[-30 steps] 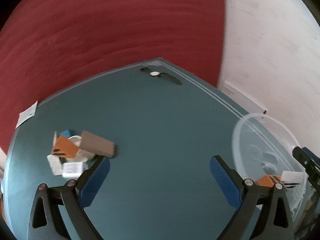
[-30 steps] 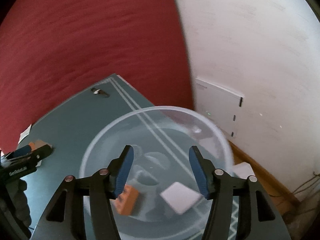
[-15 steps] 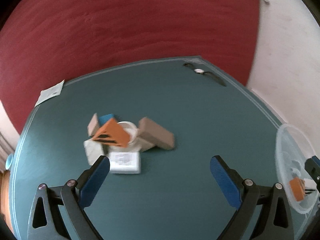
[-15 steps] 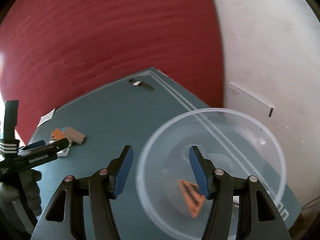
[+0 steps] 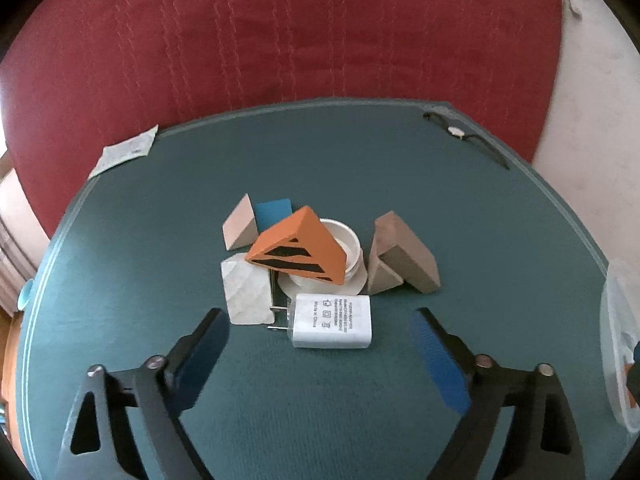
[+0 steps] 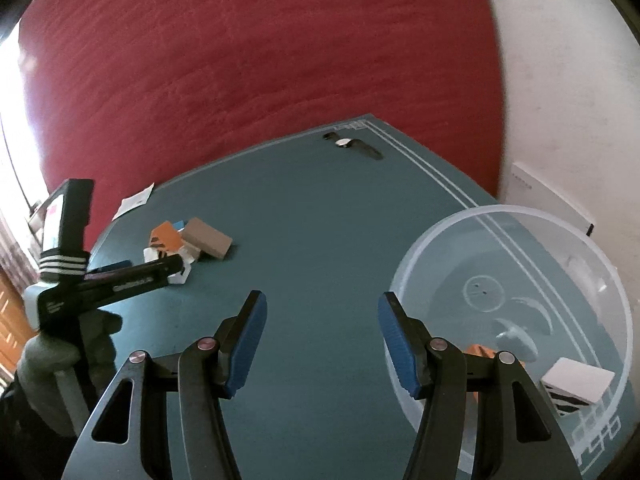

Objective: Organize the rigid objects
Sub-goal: 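Move both open tools back from the bowl toward the object pile, then close the left tool on the white USB charger and lift it, then close the right tool on the tan rectangular block while the left tool holds the charger, then carry the tan block with the right tool into the clear bowl and open, then carry the white charger with the left tool into the clear bowl and open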

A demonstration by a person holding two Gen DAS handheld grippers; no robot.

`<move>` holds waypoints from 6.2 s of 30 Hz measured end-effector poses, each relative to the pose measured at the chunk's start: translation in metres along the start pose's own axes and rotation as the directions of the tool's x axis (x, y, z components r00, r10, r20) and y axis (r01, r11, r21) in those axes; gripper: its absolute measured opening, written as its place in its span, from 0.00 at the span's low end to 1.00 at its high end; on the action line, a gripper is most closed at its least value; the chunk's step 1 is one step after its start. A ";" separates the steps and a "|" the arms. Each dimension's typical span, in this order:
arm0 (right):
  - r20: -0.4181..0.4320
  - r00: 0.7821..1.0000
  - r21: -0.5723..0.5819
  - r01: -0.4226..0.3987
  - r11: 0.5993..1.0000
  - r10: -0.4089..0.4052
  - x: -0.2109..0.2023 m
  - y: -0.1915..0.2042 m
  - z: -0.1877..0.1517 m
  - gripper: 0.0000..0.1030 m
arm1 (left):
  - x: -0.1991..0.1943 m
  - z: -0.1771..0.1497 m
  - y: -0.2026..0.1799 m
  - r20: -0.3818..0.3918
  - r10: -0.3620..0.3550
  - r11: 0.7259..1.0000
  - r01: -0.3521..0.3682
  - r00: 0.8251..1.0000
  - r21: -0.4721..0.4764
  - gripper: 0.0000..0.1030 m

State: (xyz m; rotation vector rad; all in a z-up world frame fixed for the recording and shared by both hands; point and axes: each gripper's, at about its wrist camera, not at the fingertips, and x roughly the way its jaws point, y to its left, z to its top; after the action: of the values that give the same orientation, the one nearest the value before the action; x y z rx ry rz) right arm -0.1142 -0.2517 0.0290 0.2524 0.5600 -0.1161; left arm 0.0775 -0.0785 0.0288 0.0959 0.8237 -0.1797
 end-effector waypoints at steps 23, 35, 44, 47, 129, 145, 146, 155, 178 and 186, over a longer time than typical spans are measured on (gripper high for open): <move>-0.047 0.999 -0.058 -0.029 0.998 0.027 0.012 0.022 -0.002 0.58 | 0.015 -0.005 0.011 -0.025 -0.077 0.997 0.077 0.997 -0.007 0.59; -0.098 0.991 -0.127 -0.098 0.987 0.086 0.042 0.056 0.013 0.58 | -0.014 -0.019 0.026 0.014 -0.046 0.999 0.047 0.999 -0.013 0.59; -0.195 0.957 -0.111 -0.240 0.965 0.215 0.090 0.089 0.031 0.58 | -0.027 -0.026 0.045 0.040 -0.039 0.998 0.041 0.998 -0.053 0.59; -0.238 0.933 -0.034 -0.287 0.957 0.271 0.110 0.091 0.037 0.58 | -0.027 -0.026 0.049 0.041 -0.042 0.997 0.045 0.998 -0.065 0.59; -0.013 0.987 0.204 0.161 0.966 -0.162 -0.010 -0.077 0.029 0.60 | -0.034 -0.038 0.019 0.038 -0.142 0.989 0.143 0.989 -0.024 0.59; -0.012 0.966 0.329 0.249 0.911 -0.259 -0.033 -0.137 0.015 0.61 | -0.042 -0.042 -0.009 0.029 -0.159 0.987 0.158 0.987 0.036 0.59; -0.009 0.965 0.329 0.250 0.911 -0.262 -0.035 -0.139 0.014 0.61 | -0.043 -0.042 -0.013 0.026 -0.165 0.986 0.164 0.986 0.040 0.59; 0.002 0.962 0.333 0.255 0.908 -0.271 -0.043 -0.152 0.005 0.61 | -0.052 -0.037 -0.050 0.020 -0.198 0.976 0.195 0.980 0.102 0.59; 0.029 0.955 0.309 0.272 0.911 -0.295 -0.055 -0.172 -0.006 0.61 | -0.088 -0.043 -0.185 -0.029 -0.407 0.845 0.389 0.913 0.367 0.59; 0.031 0.954 0.321 0.274 0.907 -0.299 -0.056 -0.176 -0.004 0.61 | -0.096 -0.050 -0.209 -0.043 -0.453 0.801 0.428 0.890 0.419 0.60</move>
State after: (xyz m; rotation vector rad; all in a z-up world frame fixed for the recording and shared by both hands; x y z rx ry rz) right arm -0.1945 -0.4180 0.0202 0.4724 0.4954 -0.5027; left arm -0.0638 -0.2640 0.0627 0.3027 0.7256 -0.8039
